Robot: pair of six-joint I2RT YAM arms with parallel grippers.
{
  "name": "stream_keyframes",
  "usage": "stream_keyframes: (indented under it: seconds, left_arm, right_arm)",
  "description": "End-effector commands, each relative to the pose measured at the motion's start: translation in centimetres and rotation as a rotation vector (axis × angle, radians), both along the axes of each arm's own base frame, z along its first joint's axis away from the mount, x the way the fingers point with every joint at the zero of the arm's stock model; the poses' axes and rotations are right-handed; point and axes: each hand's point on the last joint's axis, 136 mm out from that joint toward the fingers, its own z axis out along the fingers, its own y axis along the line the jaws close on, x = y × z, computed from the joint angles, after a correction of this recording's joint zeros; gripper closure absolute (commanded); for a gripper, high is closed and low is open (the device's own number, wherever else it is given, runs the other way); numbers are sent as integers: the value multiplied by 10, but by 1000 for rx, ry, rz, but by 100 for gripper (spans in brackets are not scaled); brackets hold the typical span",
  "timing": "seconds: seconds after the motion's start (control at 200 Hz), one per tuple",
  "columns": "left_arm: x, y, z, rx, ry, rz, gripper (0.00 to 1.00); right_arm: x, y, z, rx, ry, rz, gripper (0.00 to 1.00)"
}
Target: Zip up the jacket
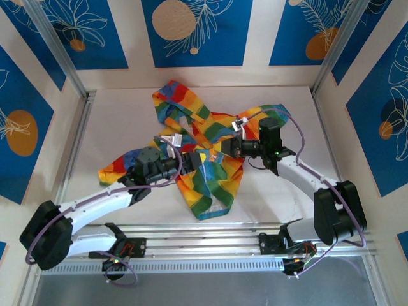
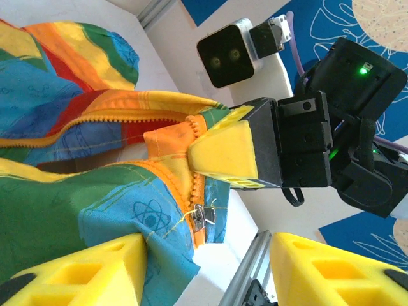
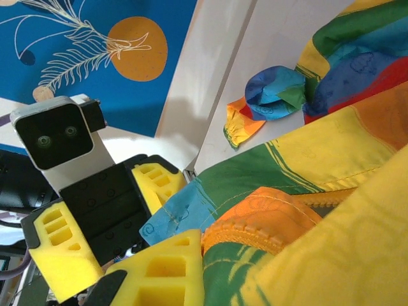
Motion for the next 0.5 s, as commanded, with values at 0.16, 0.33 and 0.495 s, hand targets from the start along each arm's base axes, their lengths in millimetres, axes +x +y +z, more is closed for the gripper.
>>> stream_keyframes:
  seconds: [0.16, 0.33, 0.495]
  left_arm:
    - [-18, 15, -45, 108, 308, 91, 47]
    - [-25, 49, -44, 187, 311, 213, 46]
    - [-26, 57, -25, 141, 319, 261, 49]
  right_arm:
    - [8, 9, -5, -1, 2, -5, 100]
    - [14, 9, -8, -3, 2, -25, 100]
    - [14, 11, -10, -5, 8, -22, 100]
